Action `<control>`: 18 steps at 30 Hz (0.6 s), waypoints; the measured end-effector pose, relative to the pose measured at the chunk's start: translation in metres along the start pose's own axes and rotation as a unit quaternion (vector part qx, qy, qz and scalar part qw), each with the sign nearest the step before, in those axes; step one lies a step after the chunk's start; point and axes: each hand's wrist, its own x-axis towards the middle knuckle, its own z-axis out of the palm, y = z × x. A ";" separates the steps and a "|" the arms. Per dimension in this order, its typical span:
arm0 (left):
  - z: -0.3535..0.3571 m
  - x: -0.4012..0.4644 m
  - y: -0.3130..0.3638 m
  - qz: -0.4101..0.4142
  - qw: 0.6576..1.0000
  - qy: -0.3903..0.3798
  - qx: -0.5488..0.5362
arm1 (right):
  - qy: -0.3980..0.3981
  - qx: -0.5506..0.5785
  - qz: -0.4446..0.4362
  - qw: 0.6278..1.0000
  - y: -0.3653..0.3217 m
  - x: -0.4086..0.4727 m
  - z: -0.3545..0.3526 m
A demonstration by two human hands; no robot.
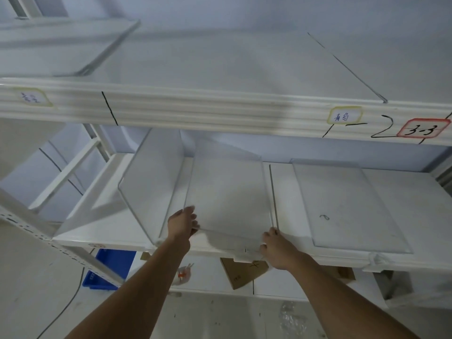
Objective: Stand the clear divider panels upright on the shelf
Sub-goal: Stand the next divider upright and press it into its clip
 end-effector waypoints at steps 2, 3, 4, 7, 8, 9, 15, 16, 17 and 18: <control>0.006 -0.016 0.010 0.022 0.999 -0.040 -0.002 | 0.038 0.028 0.002 0.999 -0.007 -0.001 -0.006; 0.009 -0.023 0.014 0.033 0.997 -0.063 0.003 | 0.047 0.004 -0.006 0.999 -0.011 -0.003 -0.009; 0.012 -0.028 0.018 0.037 0.995 -0.089 -0.002 | 0.057 0.015 -0.007 0.998 -0.012 -0.003 -0.010; 0.020 -0.039 0.028 0.028 0.985 -0.165 -0.051 | 0.067 -0.010 -0.001 0.998 -0.019 -0.009 -0.021; 0.024 -0.043 0.031 0.030 0.981 -0.183 -0.061 | 0.081 -0.037 0.000 0.996 -0.021 -0.010 -0.023; 0.027 -0.048 0.035 0.036 0.977 -0.201 -0.064 | 0.106 -0.058 -0.011 0.993 -0.023 -0.010 -0.025; 0.053 -0.082 0.048 0.125 0.948 -0.292 0.018 | 0.178 -0.061 -0.043 0.981 -0.052 -0.011 -0.044; 0.055 -0.083 0.047 0.131 0.941 -0.310 0.017 | 0.166 -0.068 -0.031 0.983 -0.057 -0.013 -0.048; 0.057 -0.083 0.046 0.129 0.936 -0.327 0.007 | 0.157 -0.067 -0.021 0.985 -0.061 -0.014 -0.050; 0.058 -0.083 0.046 0.123 0.931 -0.343 -0.005 | 0.152 -0.053 -0.014 0.987 -0.063 -0.014 -0.051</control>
